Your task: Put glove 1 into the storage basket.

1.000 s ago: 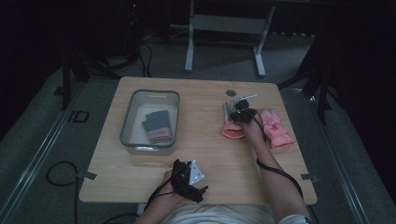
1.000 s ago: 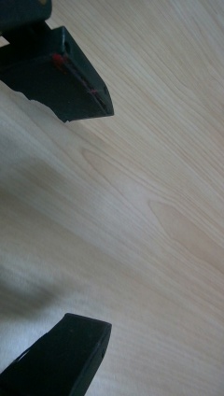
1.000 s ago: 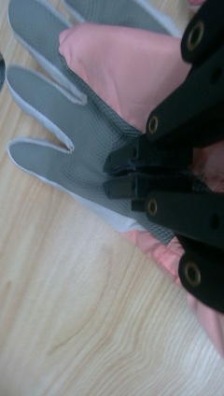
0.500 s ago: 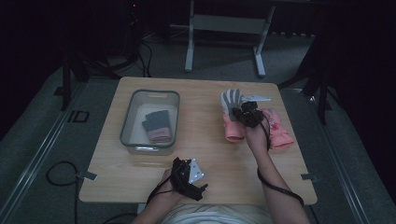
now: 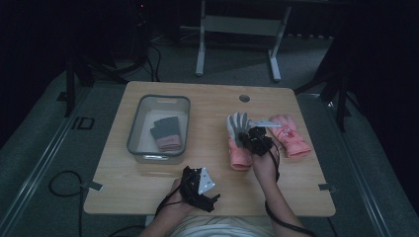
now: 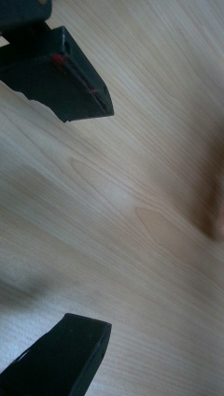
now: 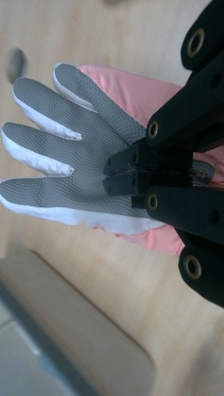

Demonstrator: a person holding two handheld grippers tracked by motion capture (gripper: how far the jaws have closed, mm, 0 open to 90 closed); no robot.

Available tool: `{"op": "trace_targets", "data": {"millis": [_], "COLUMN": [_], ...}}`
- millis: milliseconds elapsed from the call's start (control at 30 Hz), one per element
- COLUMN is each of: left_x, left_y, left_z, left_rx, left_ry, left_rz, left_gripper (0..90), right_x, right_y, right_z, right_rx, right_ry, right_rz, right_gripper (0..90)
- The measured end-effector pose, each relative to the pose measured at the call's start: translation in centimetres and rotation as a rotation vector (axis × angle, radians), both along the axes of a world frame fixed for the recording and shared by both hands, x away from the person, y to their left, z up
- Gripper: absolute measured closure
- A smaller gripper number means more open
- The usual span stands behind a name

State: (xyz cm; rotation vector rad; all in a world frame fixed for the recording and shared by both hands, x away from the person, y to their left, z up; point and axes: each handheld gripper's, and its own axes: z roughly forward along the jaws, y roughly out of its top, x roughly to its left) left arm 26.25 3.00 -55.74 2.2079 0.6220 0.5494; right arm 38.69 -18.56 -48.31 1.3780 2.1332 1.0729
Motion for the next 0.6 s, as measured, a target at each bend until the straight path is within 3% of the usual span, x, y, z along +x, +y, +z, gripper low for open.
{"op": "trace_targets", "data": {"millis": [200,333,600], "left_x": [0.1,0.1,0.1], "left_y": [-0.3,-0.3,-0.3], "left_z": [-0.3,-0.3,-0.4], "left_rx": [0.016,0.013,0.012], "left_ry": [0.008,0.012,0.016], "left_rz": [-0.004,-0.002,-0.004], "left_gripper": [0.2,0.2,0.2], "right_x": [-0.6,-0.4,0.1], "right_y": [1.3,2.4,2.7], "right_z": [-3.0,-4.5,-5.3], "right_rx": [-0.002,-0.036,-0.064], "right_ry": [0.072,0.096,0.107], "right_rz": [0.018,0.035,0.06], "right_gripper": [89.3,89.2,88.3]}}
